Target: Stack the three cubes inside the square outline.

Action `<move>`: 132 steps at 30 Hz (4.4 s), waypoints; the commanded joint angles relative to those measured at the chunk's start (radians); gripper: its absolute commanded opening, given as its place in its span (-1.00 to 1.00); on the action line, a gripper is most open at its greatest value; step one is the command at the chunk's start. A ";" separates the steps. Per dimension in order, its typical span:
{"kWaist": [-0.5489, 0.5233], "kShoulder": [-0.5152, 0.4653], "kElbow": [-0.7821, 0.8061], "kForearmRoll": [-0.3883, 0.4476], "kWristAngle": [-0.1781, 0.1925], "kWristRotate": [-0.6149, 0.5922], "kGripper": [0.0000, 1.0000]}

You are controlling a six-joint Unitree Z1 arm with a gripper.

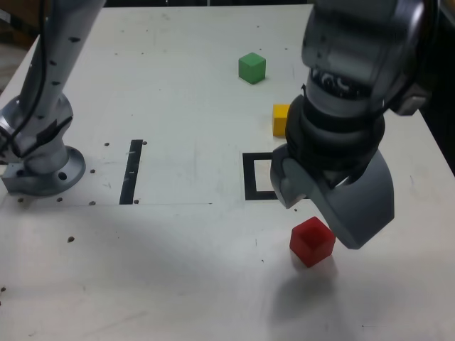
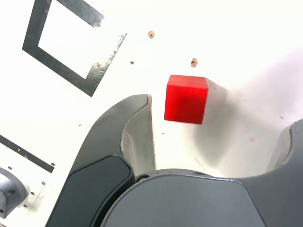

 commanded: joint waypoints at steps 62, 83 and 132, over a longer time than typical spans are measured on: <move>0.107 -0.069 0.142 -0.018 -0.039 -0.238 -0.72; 0.311 -0.206 0.567 -0.278 -0.093 -0.549 -0.72; 0.430 -0.300 0.402 -0.065 0.011 -0.434 0.99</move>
